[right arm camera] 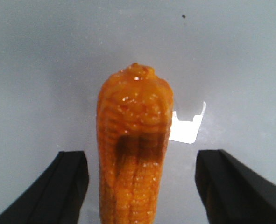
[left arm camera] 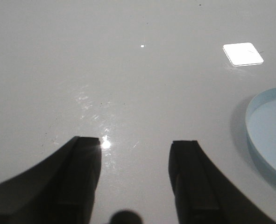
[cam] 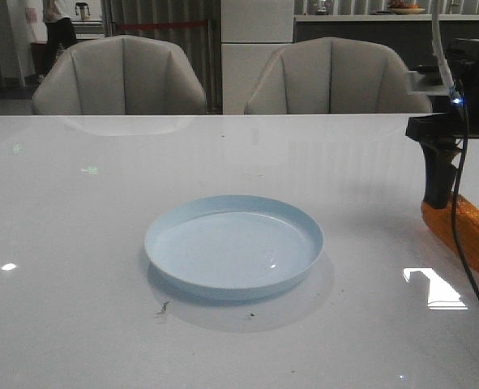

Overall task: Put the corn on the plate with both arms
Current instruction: 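Lower the right gripper over the corn cob and close on it, then lift the corn cob with the right gripper toward the plate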

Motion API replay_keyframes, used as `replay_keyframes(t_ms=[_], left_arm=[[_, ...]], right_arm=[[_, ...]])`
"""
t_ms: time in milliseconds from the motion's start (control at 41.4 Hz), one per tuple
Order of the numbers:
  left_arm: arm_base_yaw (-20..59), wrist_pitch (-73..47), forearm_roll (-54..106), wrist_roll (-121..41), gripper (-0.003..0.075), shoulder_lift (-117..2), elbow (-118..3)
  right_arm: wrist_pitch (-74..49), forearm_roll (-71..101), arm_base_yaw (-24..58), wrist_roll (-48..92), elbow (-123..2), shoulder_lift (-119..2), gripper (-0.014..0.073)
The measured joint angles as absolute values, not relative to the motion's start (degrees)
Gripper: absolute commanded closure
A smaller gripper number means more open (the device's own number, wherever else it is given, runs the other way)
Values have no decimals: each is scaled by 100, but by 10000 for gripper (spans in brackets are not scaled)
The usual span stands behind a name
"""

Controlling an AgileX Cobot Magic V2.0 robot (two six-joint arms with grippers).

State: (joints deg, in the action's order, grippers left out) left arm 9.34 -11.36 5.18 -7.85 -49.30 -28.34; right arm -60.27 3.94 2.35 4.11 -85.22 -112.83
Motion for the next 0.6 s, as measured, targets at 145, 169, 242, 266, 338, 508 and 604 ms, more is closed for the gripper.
replay_keyframes(t_ms=[145,169,242,266,338,508,604], left_arm=[[934,-1146,518,-785,319,-4930,-2834],[934,-1146,518,-785,319,-4930,-2834],[934,-1146,518,-785,319,-4930,-2834],[934,-1146,518,-785,319,-4930,-2834],[934,-1146,518,-785,319,-4930,-2834],[934,-1158,518,-785,319,-4930,-2834],[934,-1158,518,-785,319,-4930,-2834]], right_arm=[[-5923,394,235,411,-8522,-11338,11],[-5902,394,235,411,-8522,-11338,11],[-5850,394,235,411,-8522,-11348,11],[-5839,399,235,411,-8522,-11363,11],[-5826,422,235,411,-8531,-11419,11],[-5817,483,235,411,-8531,-11601,11],[-5805,483,235,411,-8531,-11665,13]])
